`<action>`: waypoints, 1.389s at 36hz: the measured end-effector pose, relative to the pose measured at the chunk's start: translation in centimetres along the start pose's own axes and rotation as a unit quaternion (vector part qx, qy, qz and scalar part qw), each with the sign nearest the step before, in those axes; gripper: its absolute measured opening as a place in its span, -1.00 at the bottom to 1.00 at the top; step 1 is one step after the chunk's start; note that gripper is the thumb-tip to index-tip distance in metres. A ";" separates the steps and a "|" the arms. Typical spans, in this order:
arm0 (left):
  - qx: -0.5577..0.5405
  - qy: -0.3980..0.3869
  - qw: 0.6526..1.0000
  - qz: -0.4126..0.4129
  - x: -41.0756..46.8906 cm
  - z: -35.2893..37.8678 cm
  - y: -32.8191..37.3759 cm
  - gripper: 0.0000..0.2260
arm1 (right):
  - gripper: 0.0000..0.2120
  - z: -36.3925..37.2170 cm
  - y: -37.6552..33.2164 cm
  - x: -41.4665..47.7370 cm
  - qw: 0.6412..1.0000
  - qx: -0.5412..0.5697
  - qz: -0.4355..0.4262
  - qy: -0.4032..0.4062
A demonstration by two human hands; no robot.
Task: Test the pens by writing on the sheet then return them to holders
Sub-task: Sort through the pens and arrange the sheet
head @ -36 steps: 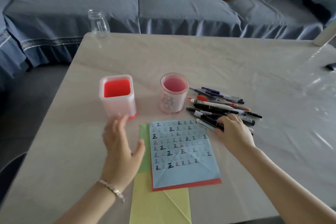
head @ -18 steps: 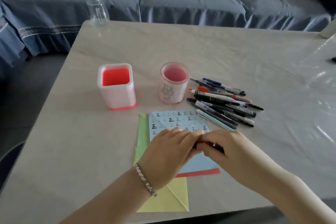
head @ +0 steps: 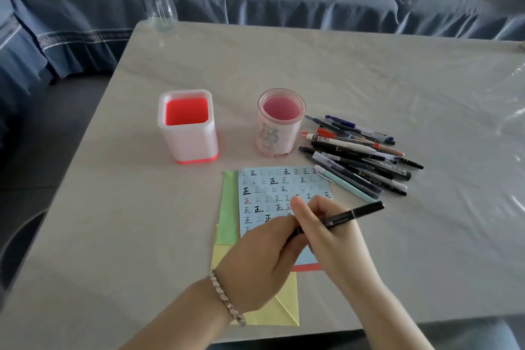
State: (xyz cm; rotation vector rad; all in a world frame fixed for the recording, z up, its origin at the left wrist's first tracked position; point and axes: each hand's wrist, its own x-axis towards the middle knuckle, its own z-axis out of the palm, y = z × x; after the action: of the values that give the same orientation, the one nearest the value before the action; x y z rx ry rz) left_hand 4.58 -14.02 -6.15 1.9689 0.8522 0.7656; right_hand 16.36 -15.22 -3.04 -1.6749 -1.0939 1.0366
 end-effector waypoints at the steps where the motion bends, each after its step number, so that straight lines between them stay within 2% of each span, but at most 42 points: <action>1: -0.005 0.001 1.000 -0.001 0.1 -0.2 -0.1 -0.76 | -0.60 0.2 0.1 0.2 1.000 0.006 -0.003 0.010; 4: -0.024 -0.018 1.000 -0.006 0.4 -1.0 -0.2 -0.75 | -0.56 0.7 0.4 0.6 0.999 0.029 -0.029 0.005; 8: -0.007 -0.038 0.999 0.013 0.6 -2.1 -0.2 -0.84 | -0.64 0.6 0.6 1.1 0.992 0.075 -0.047 -0.087; 12: 0.004 -0.062 0.998 -0.006 0.3 -2.4 -0.9 -0.78 | -0.66 0.0 0.8 1.2 0.980 0.113 -0.043 -0.157; 15: -0.007 -0.109 0.994 -0.027 0.3 -2.7 -1.1 -0.83 | -0.65 -0.3 1.1 1.1 0.980 0.094 -0.060 -0.164; 17: 0.068 -0.115 0.991 -0.021 0.2 -3.1 -1.3 -0.76 | -0.66 -0.4 1.1 1.0 0.984 0.105 -0.068 -0.130; 19: 0.142 -0.077 0.985 -0.056 0.2 -3.8 -2.1 -0.77 | -0.67 -0.8 1.0 1.1 0.983 0.164 -0.050 -0.063; 22: 0.144 0.047 0.972 -0.181 -0.3 -5.0 -4.9 -0.91 | -0.64 -1.8 1.2 1.4 0.981 0.193 -0.019 0.016; 23: 0.163 0.074 0.966 -0.188 -0.7 -5.3 -6.0 -0.91 | -0.64 -2.1 1.4 1.4 0.982 0.186 -0.012 0.032; 27: 0.309 0.165 0.928 -0.131 -2.4 -5.9 -10.4 -0.82 | -0.71 -2.5 2.9 1.2 0.986 0.149 0.022 0.067; 31: 0.377 0.225 0.887 -0.147 -2.8 -6.0 -11.9 -0.70 | -0.70 -3.1 3.9 1.0 0.989 0.111 0.037 0.087; 33: 0.382 0.242 0.880 -0.146 -2.4 -5.3 -11.1 -0.69 | -0.73 -3.6 4.2 0.9 0.989 0.102 0.034 0.103; 35: 0.368 0.222 0.898 -0.098 -1.7 -4.0 -9.4 -0.68 | -0.75 -4.3 4.5 1.1 0.987 0.099 0.027 0.121; 39: 0.329 0.083 0.941 -0.010 -0.8 0.3 -5.7 -0.66 | -0.76 -5.7 5.0 1.6 0.978 0.150 0.013 0.146; 43: 0.362 -0.032 0.931 0.025 -0.4 4.3 -4.8 -0.64 | -0.82 -6.9 5.6 2.2 0.976 0.136 0.006 0.168; 50: 0.393 -0.108 0.913 0.026 0.1 5.6 -6.2 -0.58 | -0.81 -6.9 7.1 3.3 0.982 0.063 -0.042 0.175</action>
State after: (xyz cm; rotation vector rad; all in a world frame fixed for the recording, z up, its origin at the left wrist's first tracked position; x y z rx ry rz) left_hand 7.20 -13.81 -14.07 2.7247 1.0767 0.2113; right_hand 25.33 -15.36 -8.33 -1.6170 -0.8427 0.7075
